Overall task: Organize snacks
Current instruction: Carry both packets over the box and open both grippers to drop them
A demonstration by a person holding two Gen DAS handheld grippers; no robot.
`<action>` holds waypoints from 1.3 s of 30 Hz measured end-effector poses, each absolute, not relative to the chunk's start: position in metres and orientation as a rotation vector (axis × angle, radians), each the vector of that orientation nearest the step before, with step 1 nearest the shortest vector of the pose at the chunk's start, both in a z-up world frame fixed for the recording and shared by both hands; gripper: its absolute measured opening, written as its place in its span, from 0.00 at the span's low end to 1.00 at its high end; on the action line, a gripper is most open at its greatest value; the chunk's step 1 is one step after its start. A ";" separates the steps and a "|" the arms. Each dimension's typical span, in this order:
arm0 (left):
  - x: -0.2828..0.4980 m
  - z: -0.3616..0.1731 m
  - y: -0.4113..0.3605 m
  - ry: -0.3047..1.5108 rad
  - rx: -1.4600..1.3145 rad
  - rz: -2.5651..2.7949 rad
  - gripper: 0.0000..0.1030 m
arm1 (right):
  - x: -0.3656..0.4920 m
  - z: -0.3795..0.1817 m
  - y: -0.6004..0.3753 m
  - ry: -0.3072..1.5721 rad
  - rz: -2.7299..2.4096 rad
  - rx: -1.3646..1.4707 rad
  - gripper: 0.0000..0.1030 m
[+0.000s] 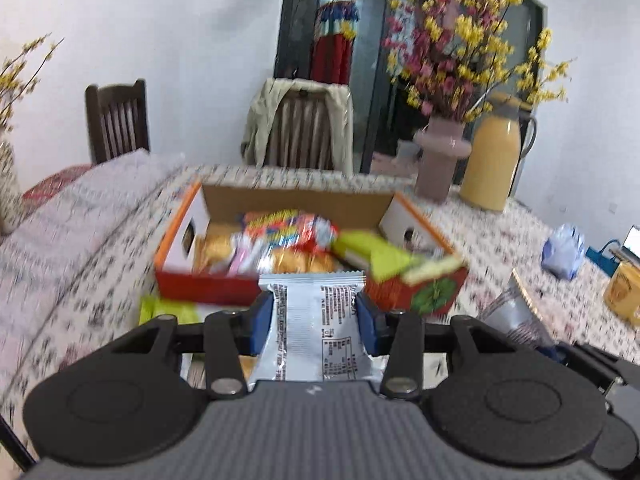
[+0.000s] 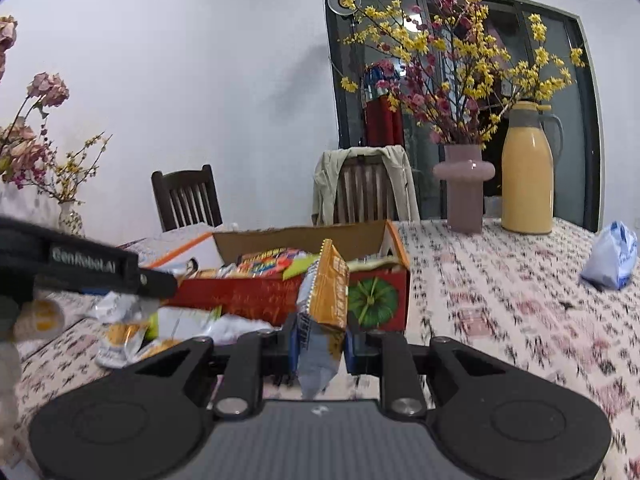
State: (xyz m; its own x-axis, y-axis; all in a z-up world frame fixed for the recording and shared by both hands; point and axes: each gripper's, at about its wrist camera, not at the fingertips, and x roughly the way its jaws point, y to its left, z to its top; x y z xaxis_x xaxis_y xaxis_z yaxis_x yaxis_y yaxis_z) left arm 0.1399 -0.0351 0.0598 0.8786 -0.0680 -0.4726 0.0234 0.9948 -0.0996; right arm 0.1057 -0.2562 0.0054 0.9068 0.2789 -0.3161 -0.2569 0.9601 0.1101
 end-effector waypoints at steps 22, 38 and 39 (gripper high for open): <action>0.253 0.083 0.014 0.422 -0.117 0.086 0.43 | 0.220 0.064 -0.211 0.252 0.292 0.037 0.20; 0.292 0.043 0.043 0.466 -0.150 0.112 0.43 | 0.290 0.018 -0.193 0.353 0.299 0.114 0.20; 0.293 0.041 0.042 0.470 -0.148 0.111 0.43 | 0.290 0.017 -0.194 0.354 0.299 0.116 0.20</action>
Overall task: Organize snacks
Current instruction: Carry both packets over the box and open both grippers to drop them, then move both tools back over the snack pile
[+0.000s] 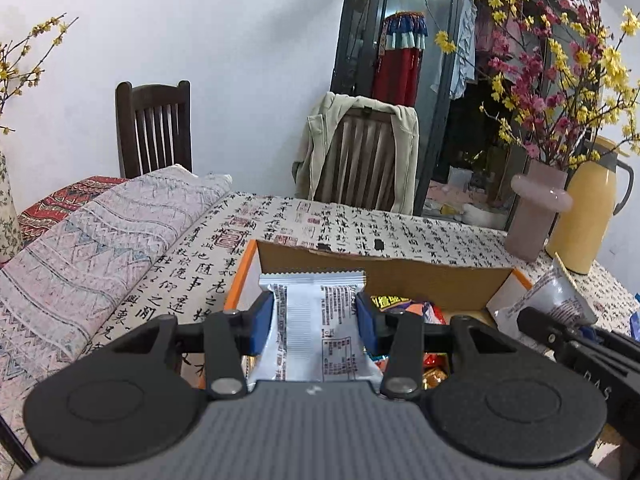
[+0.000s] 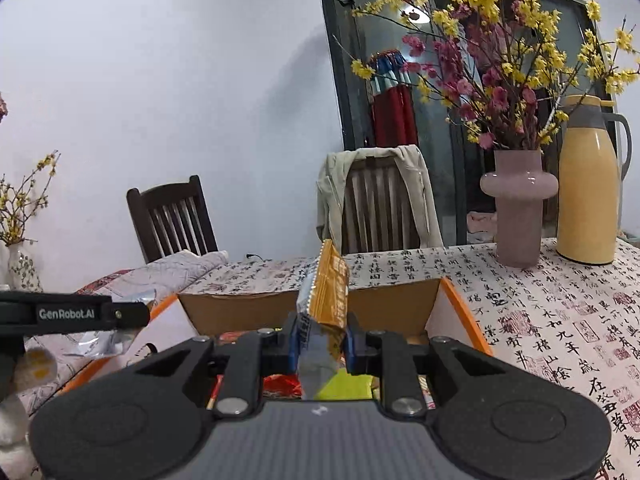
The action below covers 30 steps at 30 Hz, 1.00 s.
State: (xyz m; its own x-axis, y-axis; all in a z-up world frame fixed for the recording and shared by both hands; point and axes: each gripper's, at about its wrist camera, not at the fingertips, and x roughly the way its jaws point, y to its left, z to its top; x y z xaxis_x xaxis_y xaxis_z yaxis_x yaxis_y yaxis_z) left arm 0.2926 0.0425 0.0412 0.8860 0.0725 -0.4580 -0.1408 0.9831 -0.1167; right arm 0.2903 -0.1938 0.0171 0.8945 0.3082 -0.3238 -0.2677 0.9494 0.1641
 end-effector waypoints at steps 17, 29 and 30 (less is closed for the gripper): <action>0.261 0.061 0.045 0.346 -0.197 0.139 1.00 | 0.278 0.025 -0.209 0.313 0.218 0.140 1.00; 0.213 0.090 0.047 0.295 -0.198 0.147 1.00 | 0.237 0.053 -0.212 0.266 0.240 0.109 1.00; 0.207 0.090 0.048 0.296 -0.194 0.150 1.00 | 0.231 0.054 -0.212 0.266 0.245 0.104 1.00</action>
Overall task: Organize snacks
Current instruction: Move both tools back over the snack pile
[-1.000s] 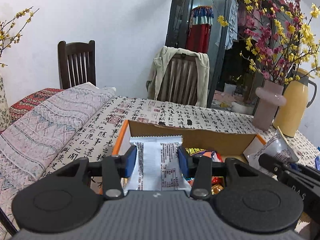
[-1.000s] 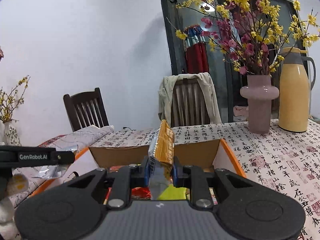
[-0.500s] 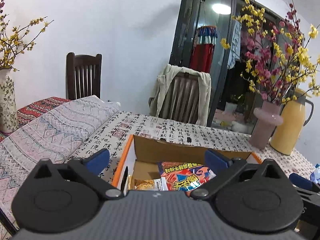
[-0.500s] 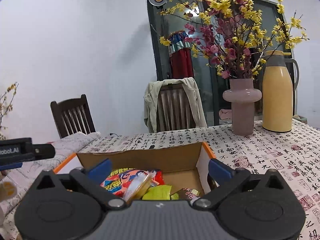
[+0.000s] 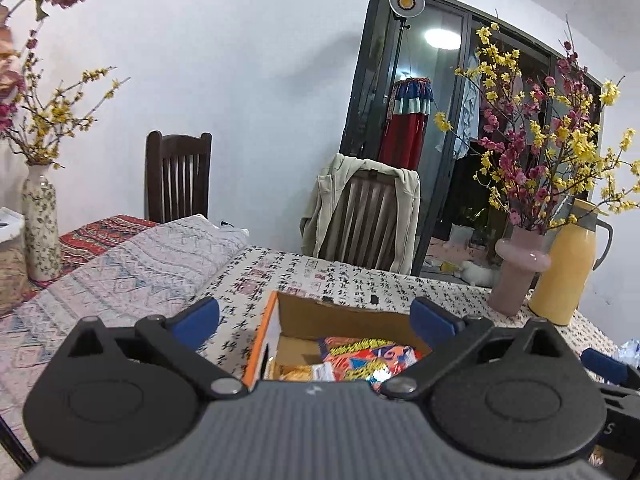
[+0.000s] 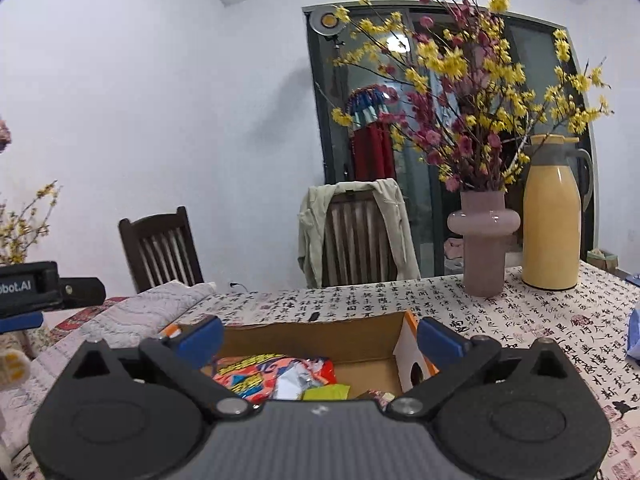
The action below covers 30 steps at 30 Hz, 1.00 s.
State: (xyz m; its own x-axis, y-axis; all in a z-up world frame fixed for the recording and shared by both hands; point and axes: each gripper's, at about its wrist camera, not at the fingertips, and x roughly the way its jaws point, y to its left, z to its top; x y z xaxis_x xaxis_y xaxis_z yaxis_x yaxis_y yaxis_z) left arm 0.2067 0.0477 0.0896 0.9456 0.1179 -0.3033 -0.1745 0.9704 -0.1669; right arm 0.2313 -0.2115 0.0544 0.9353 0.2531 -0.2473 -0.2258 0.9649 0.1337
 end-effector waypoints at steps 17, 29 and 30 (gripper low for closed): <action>0.131 0.037 0.092 0.402 -0.169 0.248 1.00 | 0.147 0.013 -0.217 0.410 0.273 0.034 1.00; 0.124 -0.006 0.107 0.414 -0.139 0.284 1.00 | 0.138 -0.032 -0.218 0.516 0.249 0.032 1.00; 0.126 -0.011 0.107 0.418 -0.134 0.282 1.00 | 0.138 -0.032 -0.219 0.518 0.258 0.040 1.00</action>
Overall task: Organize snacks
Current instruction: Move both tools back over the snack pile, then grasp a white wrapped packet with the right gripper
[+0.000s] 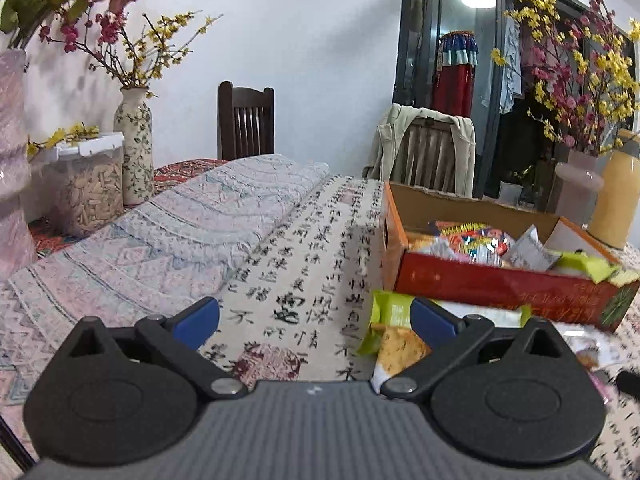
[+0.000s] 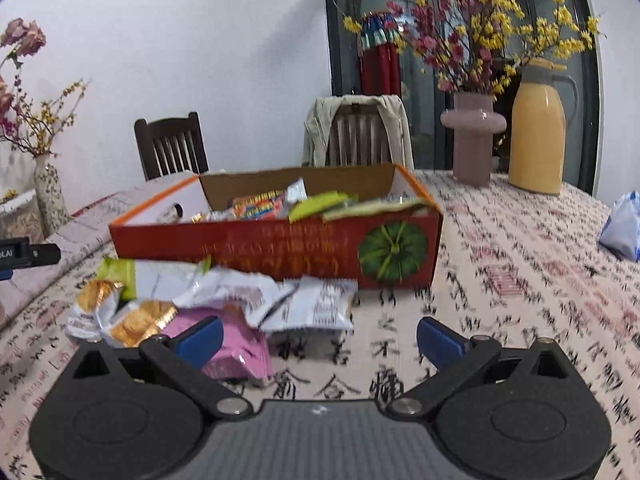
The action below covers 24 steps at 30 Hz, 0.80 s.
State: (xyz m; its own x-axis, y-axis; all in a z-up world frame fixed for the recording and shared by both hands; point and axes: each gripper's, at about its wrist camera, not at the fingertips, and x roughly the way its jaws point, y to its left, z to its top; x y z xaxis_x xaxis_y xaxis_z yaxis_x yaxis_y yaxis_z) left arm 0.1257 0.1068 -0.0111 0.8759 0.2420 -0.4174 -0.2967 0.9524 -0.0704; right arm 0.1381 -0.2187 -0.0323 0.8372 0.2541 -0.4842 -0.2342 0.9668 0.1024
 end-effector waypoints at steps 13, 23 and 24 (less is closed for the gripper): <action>0.124 -0.016 0.107 0.397 -0.157 0.246 1.00 | 0.140 -0.033 -0.224 0.516 0.282 0.088 1.00; 0.123 -0.017 0.108 0.395 -0.163 0.243 1.00 | 0.141 -0.034 -0.224 0.522 0.280 0.084 1.00; 0.123 -0.017 0.108 0.396 -0.163 0.245 1.00 | 0.141 -0.034 -0.223 0.523 0.280 0.083 1.00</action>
State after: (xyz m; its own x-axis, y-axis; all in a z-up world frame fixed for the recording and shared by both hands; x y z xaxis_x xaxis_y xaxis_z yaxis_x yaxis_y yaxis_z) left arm 0.1229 0.1076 -0.0170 0.8940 0.2035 -0.3993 -0.2666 0.9576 -0.1088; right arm 0.1412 -0.2234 -0.0336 0.8296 0.2842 -0.4807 -0.2420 0.9587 0.1491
